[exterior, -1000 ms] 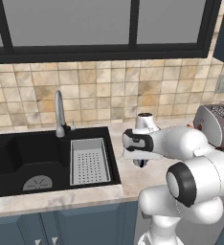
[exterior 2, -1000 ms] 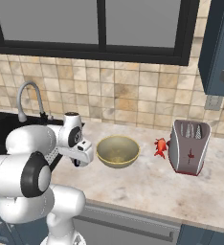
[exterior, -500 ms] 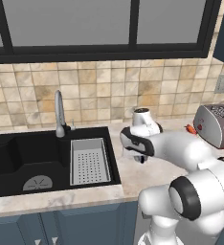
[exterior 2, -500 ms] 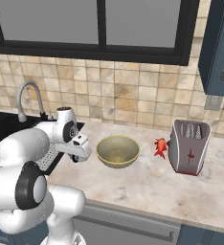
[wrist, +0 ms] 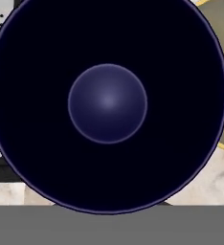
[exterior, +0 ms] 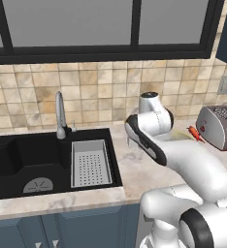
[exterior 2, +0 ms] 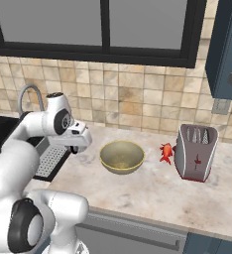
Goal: Pick the mug and place it in the sink. Pick the bowl and place it in the open cabinet and then close the cabinet.
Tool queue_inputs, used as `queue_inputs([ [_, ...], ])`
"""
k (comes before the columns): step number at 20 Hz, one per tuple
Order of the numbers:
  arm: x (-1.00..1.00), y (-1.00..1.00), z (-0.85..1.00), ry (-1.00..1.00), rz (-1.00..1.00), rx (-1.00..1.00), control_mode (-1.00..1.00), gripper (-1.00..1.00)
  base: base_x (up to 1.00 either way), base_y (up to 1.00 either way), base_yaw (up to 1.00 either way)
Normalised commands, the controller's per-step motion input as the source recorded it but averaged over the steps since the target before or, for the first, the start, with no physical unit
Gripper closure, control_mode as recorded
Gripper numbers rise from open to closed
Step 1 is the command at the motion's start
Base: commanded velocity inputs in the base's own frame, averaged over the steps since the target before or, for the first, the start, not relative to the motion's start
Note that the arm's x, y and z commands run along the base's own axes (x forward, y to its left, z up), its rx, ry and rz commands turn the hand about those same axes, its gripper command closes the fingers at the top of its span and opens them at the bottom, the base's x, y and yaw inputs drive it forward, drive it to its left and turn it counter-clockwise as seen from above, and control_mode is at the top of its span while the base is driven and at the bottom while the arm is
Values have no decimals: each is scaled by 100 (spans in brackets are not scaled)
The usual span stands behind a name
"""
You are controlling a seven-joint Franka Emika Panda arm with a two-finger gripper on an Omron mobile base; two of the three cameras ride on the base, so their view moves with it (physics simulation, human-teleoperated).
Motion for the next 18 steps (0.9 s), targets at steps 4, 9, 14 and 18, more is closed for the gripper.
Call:
queue_inputs([
  [4,-24,-15,59,2,15,16,-100,100,0,0,0],
  [9,-46,0,36,0,6,6,-100,100,0,0,0],
  [14,-50,0,28,0,0,0,-100,100,0,0,0],
  [18,-36,0,2,10,0,1,-100,100,0,0,0],
])
